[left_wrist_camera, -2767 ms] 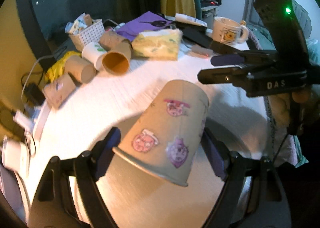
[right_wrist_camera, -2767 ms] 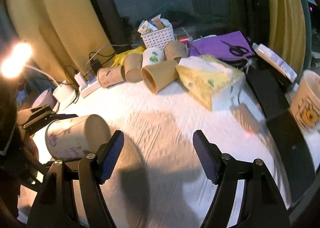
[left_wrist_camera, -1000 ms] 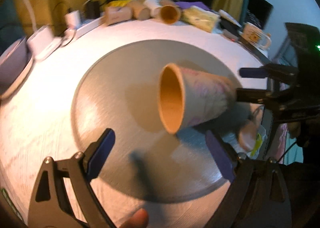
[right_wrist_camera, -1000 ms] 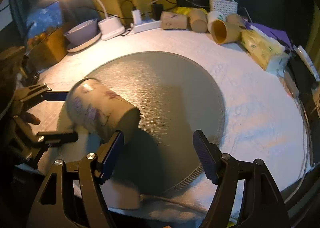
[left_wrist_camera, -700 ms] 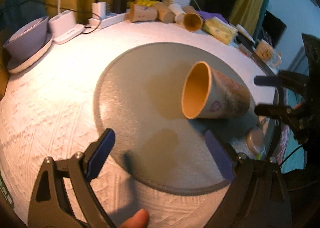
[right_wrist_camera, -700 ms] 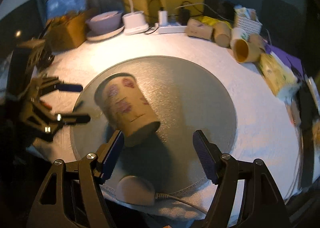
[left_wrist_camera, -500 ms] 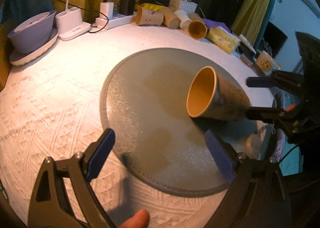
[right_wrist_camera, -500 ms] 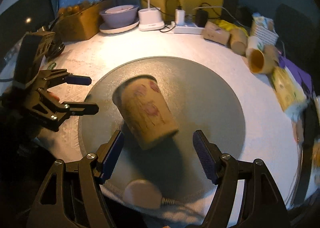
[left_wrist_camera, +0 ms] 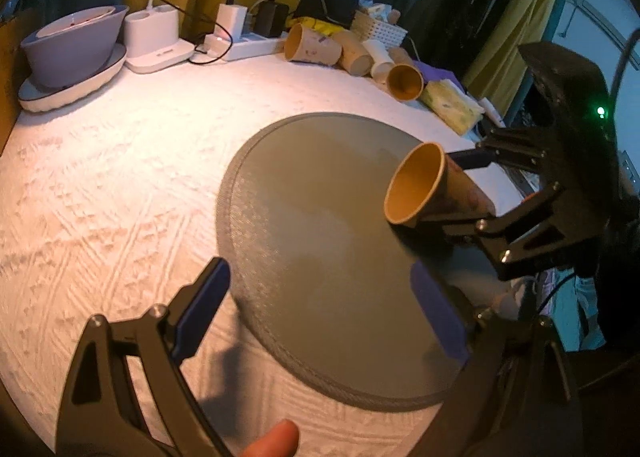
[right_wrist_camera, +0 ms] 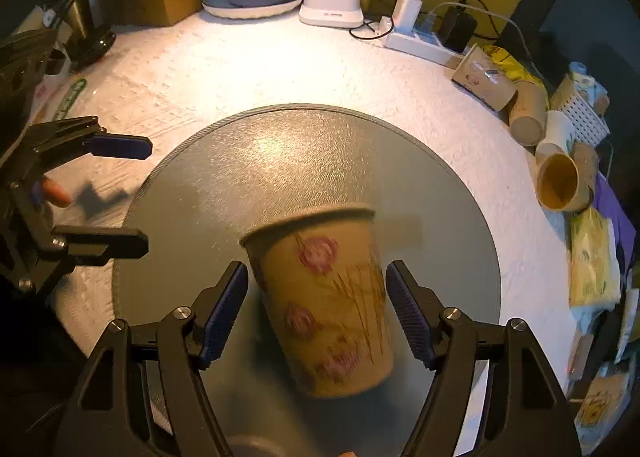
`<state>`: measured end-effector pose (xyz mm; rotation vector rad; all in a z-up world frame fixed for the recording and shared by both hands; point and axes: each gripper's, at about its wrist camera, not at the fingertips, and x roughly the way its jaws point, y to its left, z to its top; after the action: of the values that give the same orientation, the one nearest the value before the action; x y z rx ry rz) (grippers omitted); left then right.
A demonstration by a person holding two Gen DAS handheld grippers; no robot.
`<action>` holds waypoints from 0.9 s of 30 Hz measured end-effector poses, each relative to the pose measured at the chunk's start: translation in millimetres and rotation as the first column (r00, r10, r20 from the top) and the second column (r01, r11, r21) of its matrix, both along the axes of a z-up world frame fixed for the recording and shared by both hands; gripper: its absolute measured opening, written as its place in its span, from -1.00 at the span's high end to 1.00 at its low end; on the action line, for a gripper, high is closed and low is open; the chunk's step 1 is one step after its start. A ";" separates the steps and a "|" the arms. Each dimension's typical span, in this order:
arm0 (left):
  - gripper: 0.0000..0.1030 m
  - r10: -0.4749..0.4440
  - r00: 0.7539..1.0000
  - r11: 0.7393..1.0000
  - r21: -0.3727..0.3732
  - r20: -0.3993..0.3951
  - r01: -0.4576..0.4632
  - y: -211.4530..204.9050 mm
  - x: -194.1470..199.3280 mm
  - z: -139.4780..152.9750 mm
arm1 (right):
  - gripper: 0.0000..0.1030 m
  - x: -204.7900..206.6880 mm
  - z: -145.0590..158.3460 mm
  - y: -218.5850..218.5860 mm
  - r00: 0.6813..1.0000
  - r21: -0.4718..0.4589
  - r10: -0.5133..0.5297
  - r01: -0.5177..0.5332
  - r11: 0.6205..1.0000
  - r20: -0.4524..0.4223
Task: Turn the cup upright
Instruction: 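Rotate the right gripper to turn the cup rim-up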
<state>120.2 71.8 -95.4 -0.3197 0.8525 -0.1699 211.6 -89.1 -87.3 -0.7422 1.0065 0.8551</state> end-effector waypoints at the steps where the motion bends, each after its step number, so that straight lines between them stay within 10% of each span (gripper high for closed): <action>1: -0.80 -0.001 1.000 1.000 -0.005 0.001 0.001 1.8 1.2 -0.3 | -0.45 1.9 -2.8 3.1 1.000 -0.017 0.009 -0.009 1.000 -0.002; 15: -0.80 -0.010 1.000 0.998 -0.058 0.008 0.011 15.4 11.0 -7.4 | -0.43 17.8 -25.9 33.5 0.994 -0.186 0.084 -0.094 0.978 -0.063; 27: -0.80 0.008 1.000 1.000 -0.026 0.013 -0.007 12.6 8.8 -1.4 | -0.34 19.3 3.5 28.3 0.999 0.013 0.034 -0.033 0.999 -0.026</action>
<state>129.0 84.4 -96.8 -0.3457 0.8365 -0.1760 230.9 -60.8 -83.8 -0.7407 1.0137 0.9014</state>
